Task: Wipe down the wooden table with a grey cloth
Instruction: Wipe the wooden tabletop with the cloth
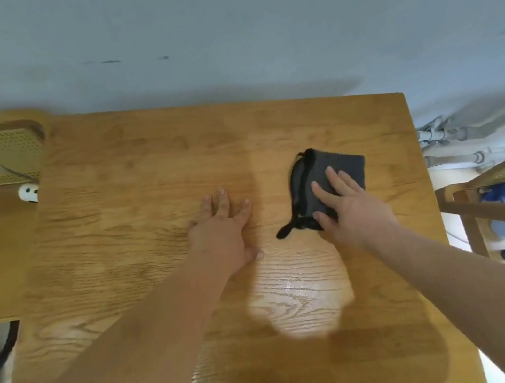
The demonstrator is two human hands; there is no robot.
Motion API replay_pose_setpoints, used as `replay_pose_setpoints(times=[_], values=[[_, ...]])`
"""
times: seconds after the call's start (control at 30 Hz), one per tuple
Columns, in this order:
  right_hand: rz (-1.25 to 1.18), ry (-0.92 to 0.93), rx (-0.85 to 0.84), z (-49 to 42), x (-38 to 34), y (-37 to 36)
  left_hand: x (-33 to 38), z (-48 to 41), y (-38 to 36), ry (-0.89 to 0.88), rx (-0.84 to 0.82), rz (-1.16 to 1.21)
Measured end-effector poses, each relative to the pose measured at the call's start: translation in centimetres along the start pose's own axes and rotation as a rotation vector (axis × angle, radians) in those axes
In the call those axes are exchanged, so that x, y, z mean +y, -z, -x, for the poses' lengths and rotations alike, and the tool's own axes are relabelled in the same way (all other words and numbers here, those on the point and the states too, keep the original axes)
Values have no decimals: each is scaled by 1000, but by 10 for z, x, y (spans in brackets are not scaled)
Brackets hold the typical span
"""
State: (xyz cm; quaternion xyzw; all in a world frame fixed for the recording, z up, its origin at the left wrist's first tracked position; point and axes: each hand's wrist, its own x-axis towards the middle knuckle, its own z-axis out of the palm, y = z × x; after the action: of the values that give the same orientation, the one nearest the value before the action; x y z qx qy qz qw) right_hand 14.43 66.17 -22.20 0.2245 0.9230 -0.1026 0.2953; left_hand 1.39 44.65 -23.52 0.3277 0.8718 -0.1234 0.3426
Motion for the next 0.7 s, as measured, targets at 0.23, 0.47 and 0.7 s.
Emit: replay_pose_setpoints(times=[0.23, 0.47, 0.7], values=[[120, 125, 60, 13, -49, -30, -2, 1, -2, -1, 12, 24], [271, 239, -92, -45, 3, 35, -5, 1, -1, -13, 6, 2], [-136, -218, 45, -125, 3, 69, -5, -3, -1, -14, -42, 25]])
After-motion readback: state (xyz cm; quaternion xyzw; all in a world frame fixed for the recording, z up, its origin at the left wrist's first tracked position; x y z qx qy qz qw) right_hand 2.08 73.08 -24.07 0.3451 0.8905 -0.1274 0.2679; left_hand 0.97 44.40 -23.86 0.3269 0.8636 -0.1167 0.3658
